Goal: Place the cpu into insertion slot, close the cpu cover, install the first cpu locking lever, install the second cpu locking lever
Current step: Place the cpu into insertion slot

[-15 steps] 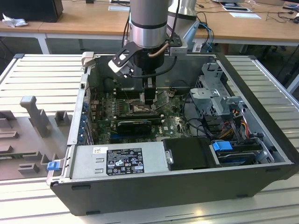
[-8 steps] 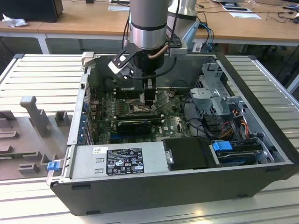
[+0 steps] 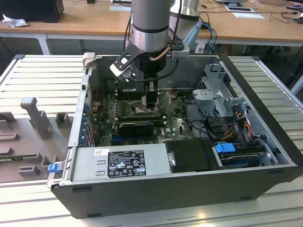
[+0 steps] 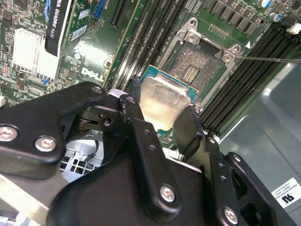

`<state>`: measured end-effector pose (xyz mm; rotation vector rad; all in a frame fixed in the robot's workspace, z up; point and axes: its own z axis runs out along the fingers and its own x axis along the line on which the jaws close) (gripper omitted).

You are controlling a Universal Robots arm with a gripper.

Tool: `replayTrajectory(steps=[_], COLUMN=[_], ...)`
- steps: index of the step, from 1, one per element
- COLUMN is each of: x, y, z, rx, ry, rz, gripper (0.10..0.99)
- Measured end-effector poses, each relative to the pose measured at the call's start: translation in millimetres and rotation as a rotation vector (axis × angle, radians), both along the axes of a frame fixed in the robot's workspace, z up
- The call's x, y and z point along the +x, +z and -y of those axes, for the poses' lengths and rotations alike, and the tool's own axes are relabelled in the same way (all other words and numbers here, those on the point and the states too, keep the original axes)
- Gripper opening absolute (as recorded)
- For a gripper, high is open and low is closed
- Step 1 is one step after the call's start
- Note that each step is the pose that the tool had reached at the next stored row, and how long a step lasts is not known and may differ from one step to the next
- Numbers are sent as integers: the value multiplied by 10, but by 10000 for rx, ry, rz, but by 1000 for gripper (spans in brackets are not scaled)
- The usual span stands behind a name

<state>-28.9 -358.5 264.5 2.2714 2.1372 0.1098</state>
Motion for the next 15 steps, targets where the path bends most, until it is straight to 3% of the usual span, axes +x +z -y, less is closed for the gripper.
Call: replayTrajectory(steps=[10, 15], x=[-59, -64], y=[-78, -154], z=[-34, -54], rx=[149, 223], ry=[0, 3], rz=[-1, -3], gripper=[525, 525])
